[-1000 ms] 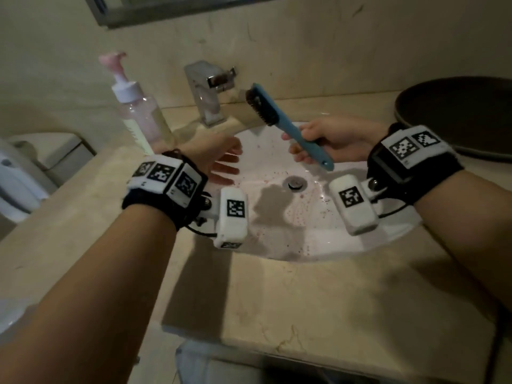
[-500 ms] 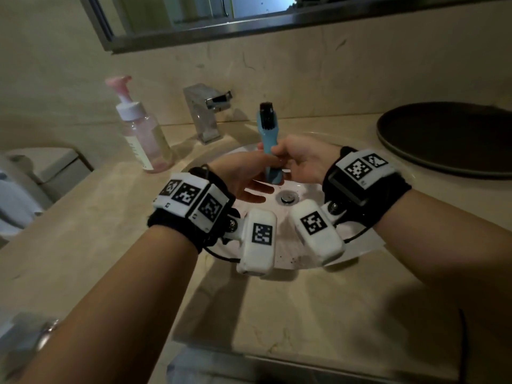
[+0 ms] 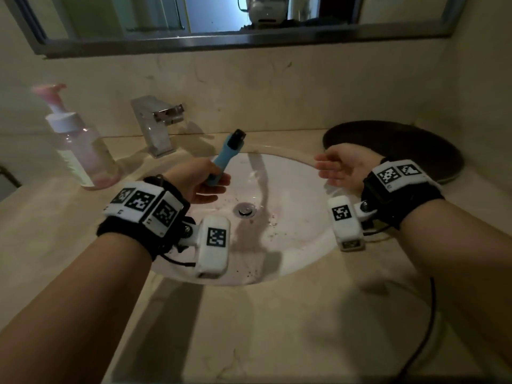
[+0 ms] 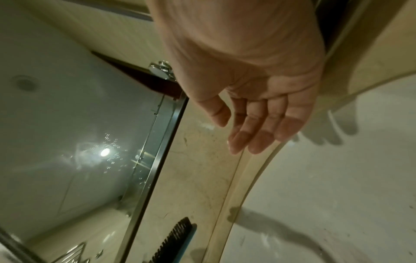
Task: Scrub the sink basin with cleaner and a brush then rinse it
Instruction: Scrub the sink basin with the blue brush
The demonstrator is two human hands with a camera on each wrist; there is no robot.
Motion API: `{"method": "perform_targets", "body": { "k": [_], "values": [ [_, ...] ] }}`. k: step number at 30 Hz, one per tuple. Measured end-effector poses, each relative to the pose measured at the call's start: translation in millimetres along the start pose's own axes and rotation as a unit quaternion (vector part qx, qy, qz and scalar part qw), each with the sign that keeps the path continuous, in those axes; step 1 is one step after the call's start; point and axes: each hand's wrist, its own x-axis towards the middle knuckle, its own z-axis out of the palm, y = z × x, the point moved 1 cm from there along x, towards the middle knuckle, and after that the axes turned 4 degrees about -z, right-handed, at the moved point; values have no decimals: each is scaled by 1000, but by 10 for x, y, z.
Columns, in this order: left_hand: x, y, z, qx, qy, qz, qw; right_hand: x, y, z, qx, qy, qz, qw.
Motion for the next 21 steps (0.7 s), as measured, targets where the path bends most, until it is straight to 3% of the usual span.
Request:
{"method": "perform_targets", "body": {
  "k": [6,12,18,21],
  "values": [
    [196,14,118,45,0,-13,999,189,81,-63,73,-2,-15,997],
    [438,107,193,243,72,18,967,313,135,-103,65,-5,-34,997],
    [835,74,278,298,-1,-6,955,362,187,-32,-13,-96,-78,992],
    [1003,31,350,330,-27,15,943,407,219,45,-15,-135,-61,989]
  ]
}}
